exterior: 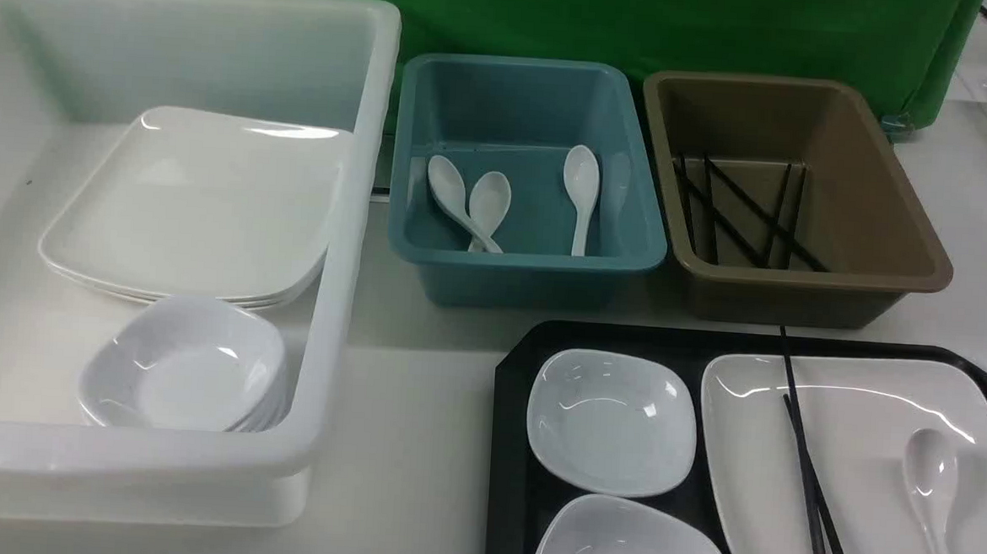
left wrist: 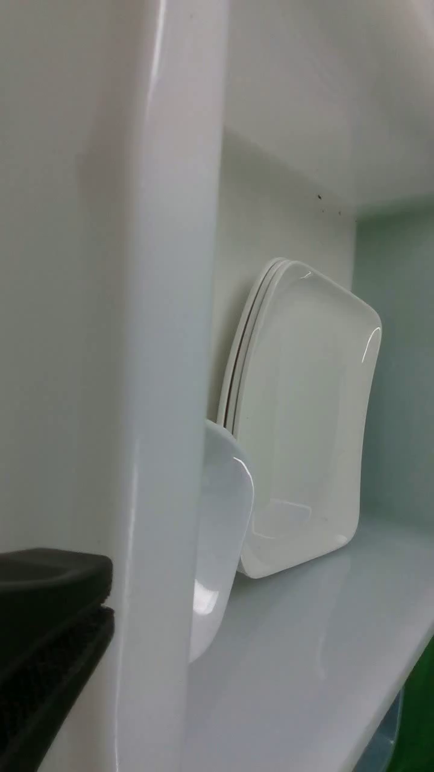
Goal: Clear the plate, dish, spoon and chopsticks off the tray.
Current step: Use the right arm to grab a pair of chopsticks from the plate
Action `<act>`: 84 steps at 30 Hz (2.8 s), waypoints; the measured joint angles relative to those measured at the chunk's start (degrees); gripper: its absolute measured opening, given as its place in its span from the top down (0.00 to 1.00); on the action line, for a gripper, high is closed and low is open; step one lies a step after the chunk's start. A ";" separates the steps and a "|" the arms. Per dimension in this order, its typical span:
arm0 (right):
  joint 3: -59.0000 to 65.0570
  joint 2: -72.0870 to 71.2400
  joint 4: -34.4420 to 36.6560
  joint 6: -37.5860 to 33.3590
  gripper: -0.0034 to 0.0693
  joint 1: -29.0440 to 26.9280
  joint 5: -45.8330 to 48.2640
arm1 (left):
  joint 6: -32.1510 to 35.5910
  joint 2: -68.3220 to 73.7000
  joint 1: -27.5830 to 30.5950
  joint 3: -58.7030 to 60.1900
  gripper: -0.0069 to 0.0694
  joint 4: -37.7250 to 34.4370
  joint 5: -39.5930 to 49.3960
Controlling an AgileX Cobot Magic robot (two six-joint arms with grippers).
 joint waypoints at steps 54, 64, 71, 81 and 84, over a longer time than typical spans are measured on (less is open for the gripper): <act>-21.32 10.76 12.94 21.29 0.89 1.27 -0.27 | -3.24 41.56 0.00 -43.39 0.89 -5.31 46.14; -51.08 51.35 11.81 2.88 0.91 1.73 43.26 | 1.21 48.50 -2.65 -43.44 0.90 -11.99 46.11; -52.15 69.12 3.06 4.79 0.70 1.73 45.49 | -3.74 52.73 -16.03 -43.45 0.91 -7.56 46.38; -47.94 83.63 0.64 8.44 0.23 3.93 32.82 | -12.17 55.98 -25.61 -43.45 0.91 -2.06 43.82; -47.94 86.44 0.00 9.79 0.23 4.67 30.43 | -12.23 55.98 -25.81 -43.45 0.91 -1.86 42.97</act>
